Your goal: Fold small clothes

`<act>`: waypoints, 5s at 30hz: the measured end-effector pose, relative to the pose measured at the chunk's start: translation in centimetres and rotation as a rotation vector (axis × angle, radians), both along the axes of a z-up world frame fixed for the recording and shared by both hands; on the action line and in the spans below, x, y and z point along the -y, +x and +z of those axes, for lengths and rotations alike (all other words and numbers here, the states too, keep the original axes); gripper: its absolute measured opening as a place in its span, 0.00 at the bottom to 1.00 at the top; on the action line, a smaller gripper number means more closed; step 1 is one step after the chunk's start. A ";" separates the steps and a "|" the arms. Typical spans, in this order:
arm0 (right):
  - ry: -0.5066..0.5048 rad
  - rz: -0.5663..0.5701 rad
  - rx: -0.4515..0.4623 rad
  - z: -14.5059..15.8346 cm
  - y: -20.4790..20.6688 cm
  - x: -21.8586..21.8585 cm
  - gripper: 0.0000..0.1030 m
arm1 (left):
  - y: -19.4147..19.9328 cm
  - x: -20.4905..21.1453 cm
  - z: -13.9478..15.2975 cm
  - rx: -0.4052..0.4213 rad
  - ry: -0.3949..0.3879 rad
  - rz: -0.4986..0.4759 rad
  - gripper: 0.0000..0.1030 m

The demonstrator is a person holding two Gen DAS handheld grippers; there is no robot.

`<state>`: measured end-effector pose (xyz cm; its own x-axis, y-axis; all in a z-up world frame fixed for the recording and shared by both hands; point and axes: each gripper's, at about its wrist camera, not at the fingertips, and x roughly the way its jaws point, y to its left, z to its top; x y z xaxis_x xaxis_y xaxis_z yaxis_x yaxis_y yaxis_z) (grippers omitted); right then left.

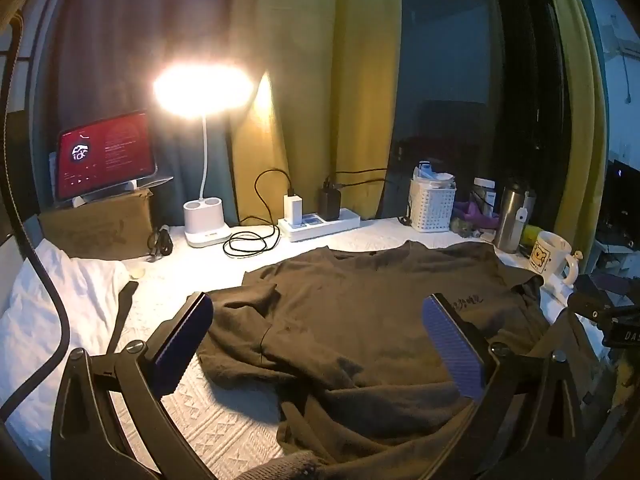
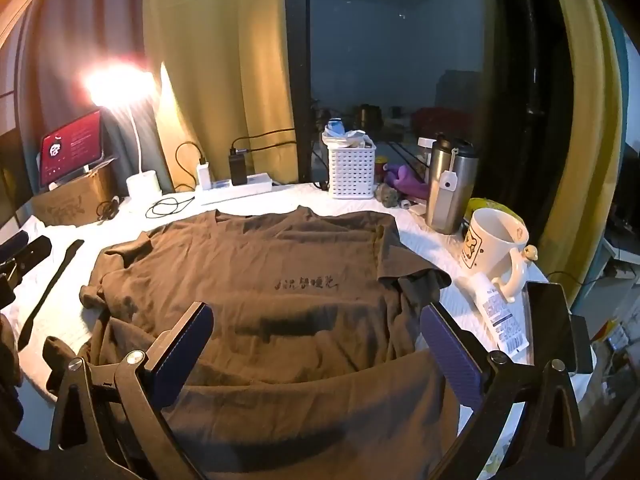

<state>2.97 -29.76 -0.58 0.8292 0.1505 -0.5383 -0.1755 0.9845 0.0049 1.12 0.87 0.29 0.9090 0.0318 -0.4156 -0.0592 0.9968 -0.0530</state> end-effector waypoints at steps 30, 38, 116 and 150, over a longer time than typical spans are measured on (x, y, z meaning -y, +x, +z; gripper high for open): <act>-0.040 0.020 0.054 0.0 1.9 -3.9 1.00 | 0.8 0.9 0.2 0.034 0.013 -0.013 1.00; -0.034 0.015 0.048 -0.1 2.4 -3.5 1.00 | 1.3 1.2 0.4 0.069 0.019 0.019 1.00; -0.250 -0.034 -0.183 -8.9 19.6 0.7 0.86 | 12.6 0.9 -4.4 -0.182 0.037 0.077 1.00; -0.134 0.051 -0.183 -3.1 23.4 -2.7 0.09 | 13.1 -9.1 -5.4 -0.189 -0.044 0.167 1.00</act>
<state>26.34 -27.01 -3.64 0.7090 0.1068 -0.6971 -0.2331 0.9684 -0.0887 14.26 10.01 -5.11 0.7989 0.1533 -0.5816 -0.2360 0.9693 -0.0686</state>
